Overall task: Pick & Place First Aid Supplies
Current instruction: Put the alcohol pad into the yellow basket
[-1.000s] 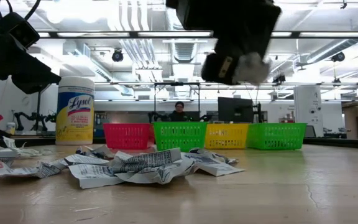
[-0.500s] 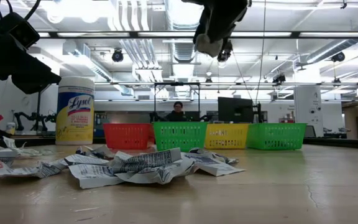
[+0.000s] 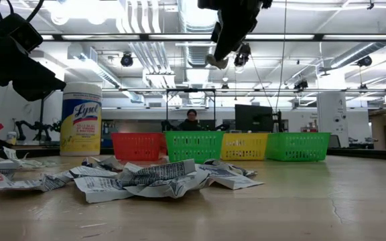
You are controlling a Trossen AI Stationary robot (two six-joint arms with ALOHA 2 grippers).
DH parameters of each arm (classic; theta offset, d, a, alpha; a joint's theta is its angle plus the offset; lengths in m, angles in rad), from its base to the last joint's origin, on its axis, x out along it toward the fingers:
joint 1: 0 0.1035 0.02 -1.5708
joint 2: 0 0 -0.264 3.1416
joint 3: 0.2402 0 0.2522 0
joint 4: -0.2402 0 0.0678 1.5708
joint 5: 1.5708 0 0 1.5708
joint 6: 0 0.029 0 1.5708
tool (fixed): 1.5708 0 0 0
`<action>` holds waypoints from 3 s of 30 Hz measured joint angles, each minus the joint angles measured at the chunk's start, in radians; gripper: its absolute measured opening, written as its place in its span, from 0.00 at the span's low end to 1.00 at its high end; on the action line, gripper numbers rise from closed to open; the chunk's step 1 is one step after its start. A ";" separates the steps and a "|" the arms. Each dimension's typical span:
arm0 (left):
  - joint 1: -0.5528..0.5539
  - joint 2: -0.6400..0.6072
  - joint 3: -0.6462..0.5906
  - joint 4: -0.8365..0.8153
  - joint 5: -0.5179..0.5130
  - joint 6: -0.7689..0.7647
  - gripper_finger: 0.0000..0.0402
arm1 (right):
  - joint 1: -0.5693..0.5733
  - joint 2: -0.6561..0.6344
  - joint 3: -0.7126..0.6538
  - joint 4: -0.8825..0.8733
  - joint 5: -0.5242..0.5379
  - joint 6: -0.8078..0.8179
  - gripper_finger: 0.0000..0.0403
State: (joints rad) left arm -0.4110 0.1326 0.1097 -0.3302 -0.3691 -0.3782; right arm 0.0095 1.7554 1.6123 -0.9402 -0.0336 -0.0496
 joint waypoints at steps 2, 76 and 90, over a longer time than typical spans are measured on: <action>0.000 0.000 0.000 0.000 0.000 0.000 0.33 | -0.007 0.000 0.000 -0.003 0.039 -0.017 0.02; 0.000 0.000 0.000 0.000 -0.027 -0.019 0.33 | -0.285 0.108 -0.341 0.261 0.163 -0.197 0.02; 0.000 0.000 0.000 0.000 -0.030 -0.018 0.33 | -0.298 0.107 -0.341 0.266 0.163 -0.213 0.02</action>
State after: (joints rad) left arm -0.4109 0.1329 0.1097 -0.3302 -0.3990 -0.3965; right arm -0.2887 1.8626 1.2709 -0.6743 0.1291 -0.2625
